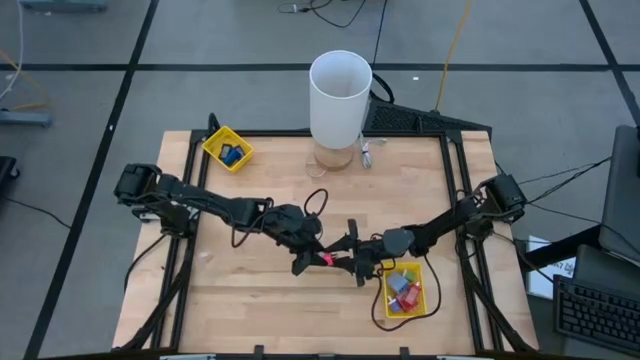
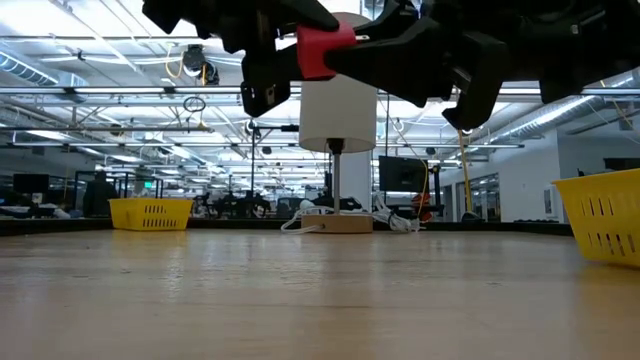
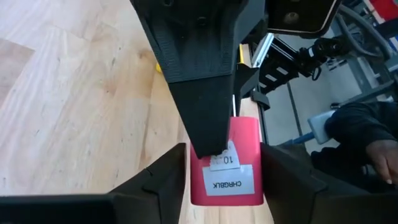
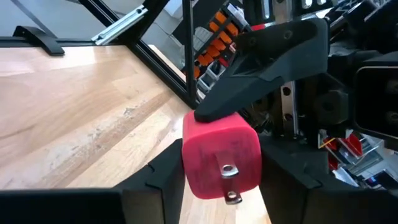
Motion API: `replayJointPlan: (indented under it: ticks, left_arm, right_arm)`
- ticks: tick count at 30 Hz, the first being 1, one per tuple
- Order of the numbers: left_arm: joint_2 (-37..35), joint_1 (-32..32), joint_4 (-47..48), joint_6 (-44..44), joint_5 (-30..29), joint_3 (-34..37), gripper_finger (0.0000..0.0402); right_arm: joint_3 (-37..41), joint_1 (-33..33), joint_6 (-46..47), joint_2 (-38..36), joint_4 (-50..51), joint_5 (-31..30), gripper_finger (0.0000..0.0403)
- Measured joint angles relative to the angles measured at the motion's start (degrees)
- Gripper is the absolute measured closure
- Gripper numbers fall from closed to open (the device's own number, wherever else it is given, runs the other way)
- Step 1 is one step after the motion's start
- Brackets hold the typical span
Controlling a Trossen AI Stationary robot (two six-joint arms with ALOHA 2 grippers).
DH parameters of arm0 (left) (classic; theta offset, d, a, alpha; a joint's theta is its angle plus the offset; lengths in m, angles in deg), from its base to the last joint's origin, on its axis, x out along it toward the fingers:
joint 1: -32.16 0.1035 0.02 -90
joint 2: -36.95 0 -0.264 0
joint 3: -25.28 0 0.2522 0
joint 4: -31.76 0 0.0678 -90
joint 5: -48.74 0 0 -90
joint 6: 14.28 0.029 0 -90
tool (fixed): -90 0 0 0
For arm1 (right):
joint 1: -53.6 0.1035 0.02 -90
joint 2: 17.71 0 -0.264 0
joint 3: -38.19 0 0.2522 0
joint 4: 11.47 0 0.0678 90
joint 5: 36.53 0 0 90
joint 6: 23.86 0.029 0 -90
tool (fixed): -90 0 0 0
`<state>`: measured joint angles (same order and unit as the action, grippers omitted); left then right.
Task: Pick & Place Office items
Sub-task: Put the pink charger adapter into the bottom yellow bin
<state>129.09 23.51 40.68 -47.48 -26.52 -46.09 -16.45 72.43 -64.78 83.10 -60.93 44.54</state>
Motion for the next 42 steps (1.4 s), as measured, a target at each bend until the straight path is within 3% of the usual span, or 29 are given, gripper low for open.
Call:
replayJointPlan:
  ticks: [5, 13, 16, 23, 27, 33, 36, 42]
  left_arm:
    - [-0.02, 1.13, 0.21, 3.71, 3.44, -0.02, 0.02]
    - [-0.02, 8.64, 8.98, 3.37, 34.76, -0.02, 0.0186]
    - [-0.02, 11.36, 14.14, 4.54, 41.17, -0.02, 0.0182]
    - [-3.84, 12.25, 14.17, 16.39, 36.3, -0.04, 0.0189]
    - [-10.17, 10.31, 15.52, 22.84, 25.64, -0.01, 0.0198]
    - [-20.9, 4.05, 20.26, 29.84, 5.05, 1.09, 0.0214]
    - [-26.96, 1.23, 18.1, 30.81, -0.7, 5.05, 0.022]
    - [-43.62, -2.12, 8.55, 28.08, -9.83, 21.26, 0.0232]
  right_arm:
    - [0.0, 0.0, 3.59, -0.04, -0.14, 0.02, 0.0247]
    - [0.0, 0.09, 9.05, -0.09, -0.16, 0.19, 0.0247]
    - [0.0, 0.04, 10.1, -0.77, 0.62, 0.15, 0.0247]
    - [0.0, 0.0, 14.46, -5.94, 10.73, -0.43, 0.0247]
    - [0.0, -0.11, 17.23, -10.3, 17.79, -1.7, 0.0247]
    - [0.02, -0.38, 27.42, -17.57, 29.24, -1.49, 0.0247]
    - [0.02, -0.46, 29.26, -20.96, 34.39, -1.53, 0.0247]
    - [0.02, -0.37, 30.83, -25.08, 37.92, -1.52, 0.0248]
